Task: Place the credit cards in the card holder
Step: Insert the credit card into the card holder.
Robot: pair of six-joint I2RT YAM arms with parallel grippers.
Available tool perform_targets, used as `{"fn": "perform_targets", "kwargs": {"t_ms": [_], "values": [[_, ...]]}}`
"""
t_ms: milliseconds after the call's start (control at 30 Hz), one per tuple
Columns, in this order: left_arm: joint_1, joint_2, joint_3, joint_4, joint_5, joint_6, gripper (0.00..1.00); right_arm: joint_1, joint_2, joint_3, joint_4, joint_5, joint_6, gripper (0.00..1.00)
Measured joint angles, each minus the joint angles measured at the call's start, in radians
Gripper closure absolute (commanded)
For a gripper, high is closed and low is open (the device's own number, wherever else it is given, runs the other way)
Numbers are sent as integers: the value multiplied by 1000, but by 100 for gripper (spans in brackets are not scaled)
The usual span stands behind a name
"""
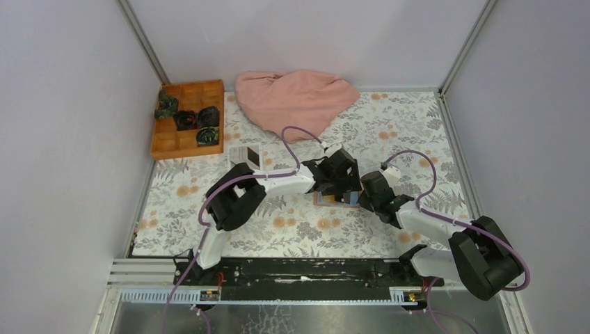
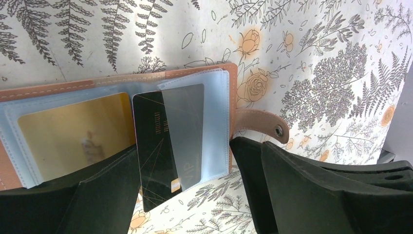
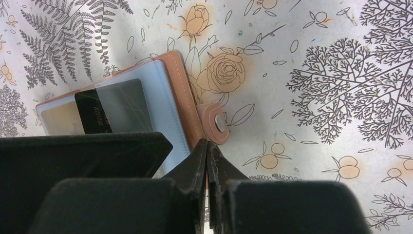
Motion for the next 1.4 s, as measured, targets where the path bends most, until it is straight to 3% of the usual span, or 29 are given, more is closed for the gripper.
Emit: {"fn": "perform_targets", "kwargs": {"t_ms": [467, 1400], "values": [[2, 0, -17, 28, 5, -88, 2, 6, -37, -3, -38, -5, -5, 95], [-12, -45, -103, 130, -36, -111, 0, 6, -107, -45, -37, -5, -12, 96]]}}
